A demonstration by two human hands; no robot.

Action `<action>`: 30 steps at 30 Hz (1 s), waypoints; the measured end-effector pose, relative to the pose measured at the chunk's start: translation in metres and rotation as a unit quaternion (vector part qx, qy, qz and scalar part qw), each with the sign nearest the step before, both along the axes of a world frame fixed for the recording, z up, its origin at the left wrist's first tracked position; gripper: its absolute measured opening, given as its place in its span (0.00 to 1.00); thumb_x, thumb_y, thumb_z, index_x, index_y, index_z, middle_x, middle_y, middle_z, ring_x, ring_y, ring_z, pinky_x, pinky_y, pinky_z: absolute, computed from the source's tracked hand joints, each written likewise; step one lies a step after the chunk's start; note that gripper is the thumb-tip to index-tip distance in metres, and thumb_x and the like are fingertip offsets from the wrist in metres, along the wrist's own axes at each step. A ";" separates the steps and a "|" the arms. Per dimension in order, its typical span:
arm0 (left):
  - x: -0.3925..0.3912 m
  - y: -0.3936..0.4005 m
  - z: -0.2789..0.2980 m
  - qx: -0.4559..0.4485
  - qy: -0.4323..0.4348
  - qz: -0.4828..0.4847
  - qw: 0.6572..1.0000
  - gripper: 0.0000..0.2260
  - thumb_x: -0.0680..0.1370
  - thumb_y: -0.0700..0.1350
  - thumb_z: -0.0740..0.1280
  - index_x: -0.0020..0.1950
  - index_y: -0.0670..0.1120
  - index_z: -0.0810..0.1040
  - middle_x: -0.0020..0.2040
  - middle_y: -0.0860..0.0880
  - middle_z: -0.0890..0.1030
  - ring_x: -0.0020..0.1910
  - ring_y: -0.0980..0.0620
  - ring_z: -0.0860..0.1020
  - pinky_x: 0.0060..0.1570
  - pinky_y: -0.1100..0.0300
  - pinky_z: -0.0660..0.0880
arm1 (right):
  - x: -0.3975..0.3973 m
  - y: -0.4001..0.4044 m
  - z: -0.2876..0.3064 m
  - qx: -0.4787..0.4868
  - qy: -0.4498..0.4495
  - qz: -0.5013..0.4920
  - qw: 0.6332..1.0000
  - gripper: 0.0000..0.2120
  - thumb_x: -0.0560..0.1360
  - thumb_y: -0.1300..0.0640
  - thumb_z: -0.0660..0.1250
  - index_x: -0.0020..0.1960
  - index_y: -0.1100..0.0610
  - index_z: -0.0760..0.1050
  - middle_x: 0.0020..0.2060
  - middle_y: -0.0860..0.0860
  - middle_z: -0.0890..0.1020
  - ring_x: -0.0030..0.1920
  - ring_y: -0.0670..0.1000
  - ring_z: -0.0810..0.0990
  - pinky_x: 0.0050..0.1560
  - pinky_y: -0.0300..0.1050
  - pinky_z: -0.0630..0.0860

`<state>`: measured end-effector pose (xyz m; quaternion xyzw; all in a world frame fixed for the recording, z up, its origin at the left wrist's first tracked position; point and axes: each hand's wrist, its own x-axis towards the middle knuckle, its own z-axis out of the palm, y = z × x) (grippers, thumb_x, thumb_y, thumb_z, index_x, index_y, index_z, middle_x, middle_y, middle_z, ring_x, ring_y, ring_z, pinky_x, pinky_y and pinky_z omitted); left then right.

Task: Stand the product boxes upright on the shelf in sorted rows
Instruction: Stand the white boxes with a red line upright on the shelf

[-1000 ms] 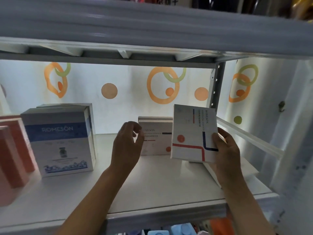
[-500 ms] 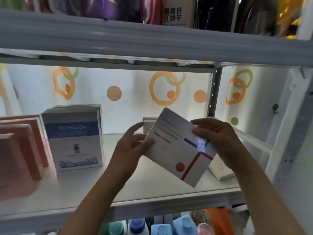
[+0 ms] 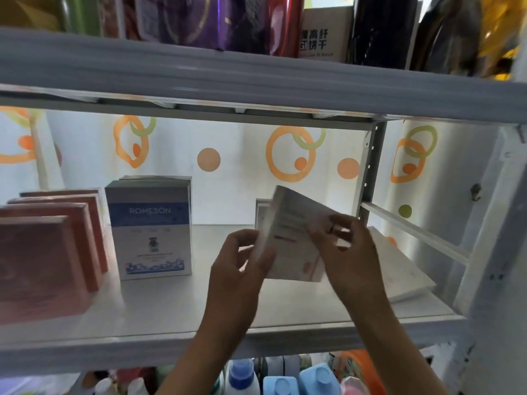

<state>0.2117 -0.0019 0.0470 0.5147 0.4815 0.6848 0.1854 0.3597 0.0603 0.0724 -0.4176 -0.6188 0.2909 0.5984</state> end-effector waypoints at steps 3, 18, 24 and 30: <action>0.015 -0.012 0.000 0.026 0.064 -0.051 0.996 0.14 0.70 0.53 0.73 0.53 0.58 0.74 0.52 0.66 0.80 0.53 0.65 0.79 0.48 0.73 0.75 | -0.008 -0.023 0.000 -0.011 0.047 0.147 0.988 0.21 0.67 0.36 0.68 0.59 0.38 0.71 0.54 0.36 0.78 0.54 0.41 0.80 0.44 0.31 0.77; 0.004 -0.009 -0.045 0.148 0.436 0.189 0.867 0.06 0.73 0.44 0.72 0.49 0.49 0.82 0.54 0.51 0.82 0.56 0.53 0.74 0.60 0.60 0.72 | 0.015 -0.012 -0.024 -0.176 0.309 0.302 0.884 0.19 0.80 0.43 0.54 0.56 0.52 0.79 0.47 0.57 0.86 0.43 0.56 0.86 0.39 0.52 0.84; -0.001 -0.011 -0.046 0.127 0.448 0.202 0.862 0.12 0.68 0.40 0.77 0.49 0.47 0.82 0.52 0.49 0.82 0.54 0.53 0.74 0.57 0.62 0.72 | 0.019 -0.009 -0.030 -0.179 0.317 0.286 0.886 0.19 0.80 0.43 0.54 0.57 0.52 0.78 0.47 0.57 0.86 0.43 0.55 0.86 0.39 0.51 0.83; 0.013 -0.014 -0.040 0.082 0.488 0.146 0.856 0.16 0.70 0.41 0.75 0.56 0.49 0.80 0.58 0.48 0.81 0.57 0.48 0.79 0.53 0.52 0.81 | 0.020 -0.012 -0.030 -0.188 0.359 0.331 0.852 0.24 0.77 0.38 0.53 0.50 0.47 0.85 0.51 0.58 0.85 0.48 0.58 0.86 0.46 0.56 0.83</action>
